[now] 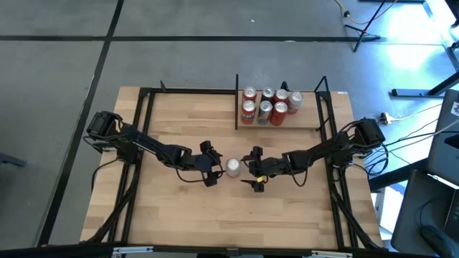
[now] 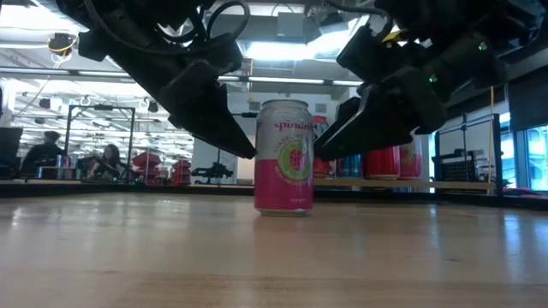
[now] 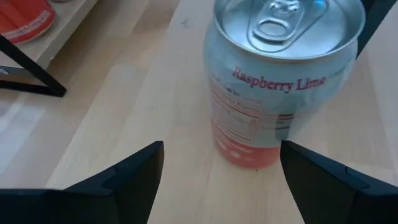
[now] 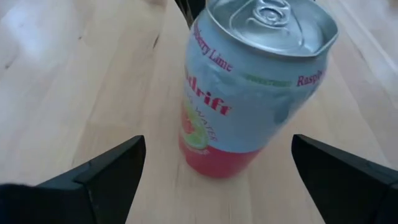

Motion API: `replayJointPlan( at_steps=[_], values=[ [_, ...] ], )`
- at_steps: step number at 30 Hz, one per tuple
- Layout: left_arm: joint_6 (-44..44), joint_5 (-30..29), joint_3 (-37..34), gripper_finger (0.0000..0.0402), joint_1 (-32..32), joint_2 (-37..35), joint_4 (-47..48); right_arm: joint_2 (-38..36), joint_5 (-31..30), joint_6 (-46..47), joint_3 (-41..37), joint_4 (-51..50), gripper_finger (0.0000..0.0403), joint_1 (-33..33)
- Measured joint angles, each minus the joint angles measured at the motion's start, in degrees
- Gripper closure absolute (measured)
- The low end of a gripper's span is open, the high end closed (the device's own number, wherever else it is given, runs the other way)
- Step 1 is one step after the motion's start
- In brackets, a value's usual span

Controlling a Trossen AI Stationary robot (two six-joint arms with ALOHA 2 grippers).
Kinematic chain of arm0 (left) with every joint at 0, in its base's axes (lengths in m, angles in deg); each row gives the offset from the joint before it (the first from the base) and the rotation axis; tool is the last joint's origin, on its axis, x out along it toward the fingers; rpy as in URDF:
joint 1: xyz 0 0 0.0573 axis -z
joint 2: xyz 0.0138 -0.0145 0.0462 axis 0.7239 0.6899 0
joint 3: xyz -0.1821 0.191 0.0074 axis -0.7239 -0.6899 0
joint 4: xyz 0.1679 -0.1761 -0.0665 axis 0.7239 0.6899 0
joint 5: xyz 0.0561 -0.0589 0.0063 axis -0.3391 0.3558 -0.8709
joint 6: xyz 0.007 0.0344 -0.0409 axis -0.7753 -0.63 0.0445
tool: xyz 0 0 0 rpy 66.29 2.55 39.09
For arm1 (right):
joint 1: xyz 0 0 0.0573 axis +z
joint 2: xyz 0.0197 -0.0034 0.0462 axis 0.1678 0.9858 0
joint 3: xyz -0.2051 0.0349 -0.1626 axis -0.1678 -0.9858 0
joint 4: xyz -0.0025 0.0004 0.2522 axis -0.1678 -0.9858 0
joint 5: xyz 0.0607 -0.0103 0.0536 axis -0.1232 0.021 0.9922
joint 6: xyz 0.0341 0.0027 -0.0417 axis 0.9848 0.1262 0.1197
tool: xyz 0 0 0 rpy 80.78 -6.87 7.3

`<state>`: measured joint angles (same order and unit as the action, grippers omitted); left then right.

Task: Place canned beverage on shelf
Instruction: Put the pink soda can on the shelf aligned with the other pink soda can

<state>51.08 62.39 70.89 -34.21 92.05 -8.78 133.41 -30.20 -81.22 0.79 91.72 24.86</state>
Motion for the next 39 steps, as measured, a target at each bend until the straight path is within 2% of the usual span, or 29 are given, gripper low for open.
replayJointPlan(
  at_steps=[5, 11, 17, 21, 28, 34, 39],
  values=[
    [-0.04, -0.15, 0.00, 0.0096, 0.73, -0.05, 0.25, -2.23, 0.11, 0.04, 0.78, -4.55, 0.0015, 0.04],
    [1.63, -2.12, 0.00, 0.0096, 1.76, -4.44, 6.79, -5.44, 0.46, 1.01, 3.62, -12.30, 0.0015, 0.09],
    [2.26, -5.15, -1.55, 0.0096, 3.77, -9.18, 10.57, -5.65, 0.87, 1.01, 4.87, -11.54, 0.0015, 0.11],
    [3.75, -5.77, -5.56, 0.0096, 4.45, -11.80, 8.40, -5.67, 0.94, 1.05, 4.93, -9.94, 0.0015, 0.11],
    [5.33, -4.82, -13.90, 0.0096, 4.52, -13.72, -1.75, -5.67, -0.07, 1.04, 12.31, -19.89, 0.0015, 0.12],
    [5.31, -3.54, -16.44, 0.0096, 4.50, -13.70, -6.67, -5.04, 0.04, -1.49, 16.73, -20.37, 0.0015, -0.91],
    [5.32, -3.41, -16.44, 0.0096, 4.48, -13.70, -6.88, -2.06, 4.62, -1.38, 17.15, -20.65, 0.0015, -4.81]
  ],
)
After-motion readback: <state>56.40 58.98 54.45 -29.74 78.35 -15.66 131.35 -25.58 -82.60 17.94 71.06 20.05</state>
